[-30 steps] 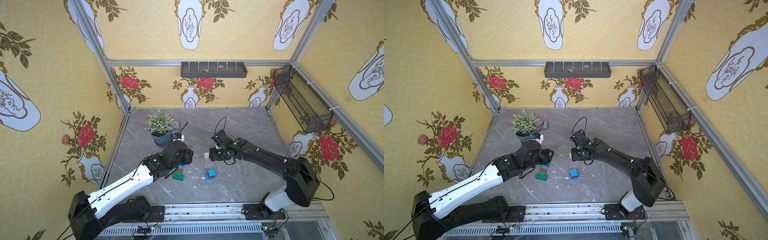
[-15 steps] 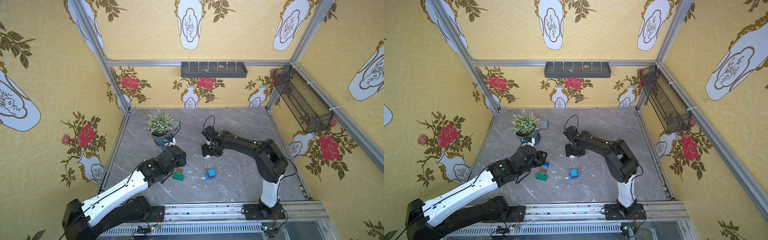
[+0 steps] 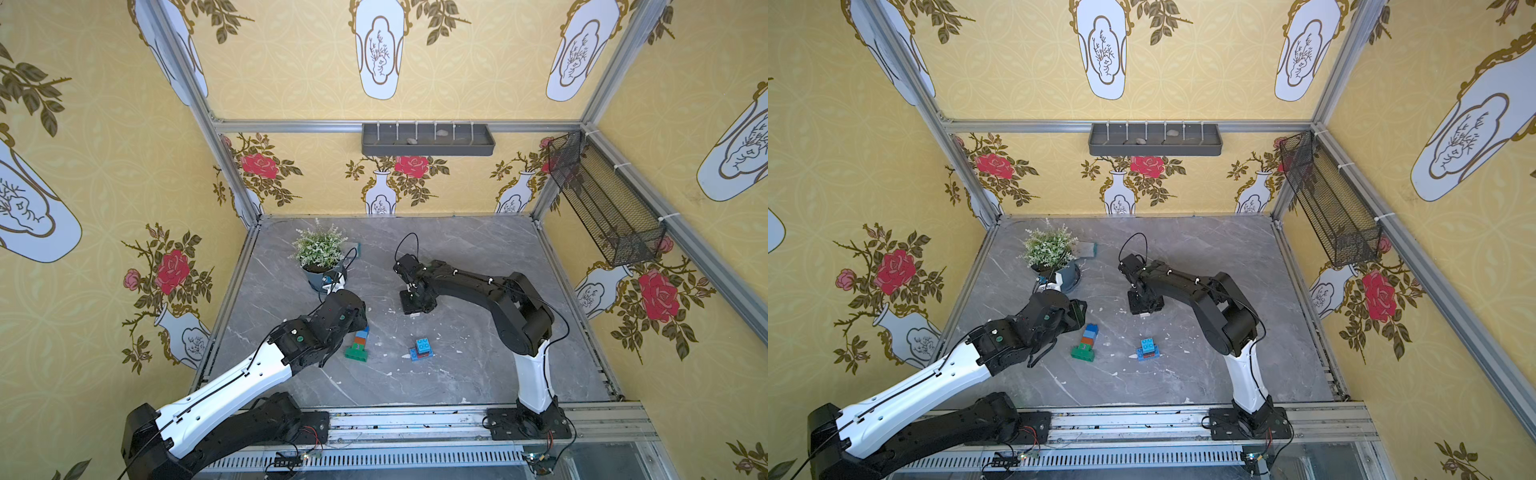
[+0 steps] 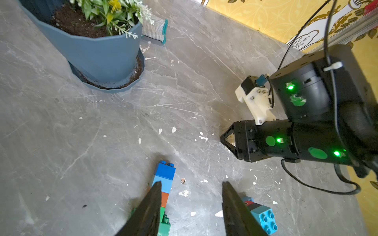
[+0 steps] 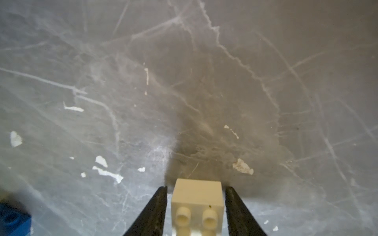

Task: Assemble the number 1 with lego
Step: Pick up the lego brick from the center of the board.

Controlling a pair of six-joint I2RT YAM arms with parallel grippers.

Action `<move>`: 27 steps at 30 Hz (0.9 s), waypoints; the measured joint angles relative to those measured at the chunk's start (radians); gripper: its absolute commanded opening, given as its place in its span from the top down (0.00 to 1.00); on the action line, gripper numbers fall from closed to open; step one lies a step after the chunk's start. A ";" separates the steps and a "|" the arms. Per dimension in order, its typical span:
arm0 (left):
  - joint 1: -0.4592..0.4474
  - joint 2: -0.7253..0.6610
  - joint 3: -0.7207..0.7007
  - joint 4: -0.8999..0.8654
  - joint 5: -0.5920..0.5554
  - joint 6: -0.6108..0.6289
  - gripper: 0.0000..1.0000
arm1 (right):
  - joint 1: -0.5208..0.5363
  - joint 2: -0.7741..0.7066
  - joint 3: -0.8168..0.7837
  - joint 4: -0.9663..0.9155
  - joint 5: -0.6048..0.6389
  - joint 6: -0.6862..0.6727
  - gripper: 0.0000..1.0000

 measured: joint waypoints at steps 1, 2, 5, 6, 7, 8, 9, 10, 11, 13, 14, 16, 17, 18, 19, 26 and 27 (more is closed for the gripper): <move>0.000 -0.001 0.000 -0.002 -0.002 0.000 0.51 | 0.000 0.003 0.003 -0.002 0.001 0.000 0.57; 0.000 -0.002 -0.001 -0.003 -0.002 0.000 0.51 | 0.000 0.006 0.005 -0.003 0.003 0.000 0.59; 0.000 -0.004 -0.006 -0.006 -0.005 -0.002 0.51 | 0.002 0.010 0.009 -0.007 0.016 -0.001 0.64; 0.000 -0.005 -0.008 -0.008 -0.005 -0.004 0.51 | 0.002 0.011 0.010 -0.009 0.019 -0.001 0.65; 0.000 -0.006 -0.009 -0.010 -0.005 -0.004 0.51 | 0.002 0.011 0.011 -0.011 0.020 -0.001 0.67; 0.000 -0.008 -0.010 -0.012 -0.006 -0.005 0.51 | 0.002 0.011 0.012 -0.013 0.019 -0.002 0.70; 0.000 -0.009 -0.013 -0.011 -0.008 -0.006 0.51 | 0.002 0.011 0.013 -0.015 0.019 -0.005 0.72; 0.000 -0.009 -0.017 -0.011 -0.008 -0.012 0.51 | 0.002 0.010 0.013 -0.015 0.020 -0.005 0.73; 0.000 -0.009 -0.021 -0.012 -0.008 -0.013 0.51 | 0.002 0.008 0.013 -0.016 0.020 -0.008 0.75; 0.000 -0.005 -0.021 -0.011 -0.008 -0.015 0.51 | 0.002 0.001 0.010 -0.018 0.017 -0.008 0.77; 0.000 -0.003 -0.020 -0.012 -0.008 -0.016 0.50 | 0.002 -0.008 0.009 -0.024 0.013 -0.012 0.78; 0.002 0.002 -0.020 -0.012 -0.008 -0.019 0.50 | 0.002 -0.037 0.008 -0.031 0.009 -0.016 0.80; 0.004 0.002 -0.020 -0.012 -0.007 -0.027 0.50 | 0.002 -0.064 0.006 -0.029 0.009 -0.018 0.82; 0.007 0.002 -0.020 -0.012 -0.006 -0.030 0.50 | 0.002 -0.086 0.003 -0.029 0.009 -0.023 0.82; 0.010 0.000 -0.022 -0.009 -0.005 -0.030 0.49 | 0.000 -0.114 -0.003 -0.029 0.010 -0.024 0.83; 0.038 -0.028 -0.064 0.011 0.022 -0.039 0.49 | -0.013 -0.340 -0.086 -0.031 0.018 -0.129 0.96; 0.042 -0.034 -0.071 0.011 0.023 -0.040 0.49 | -0.013 -0.367 -0.093 -0.032 0.019 -0.145 0.97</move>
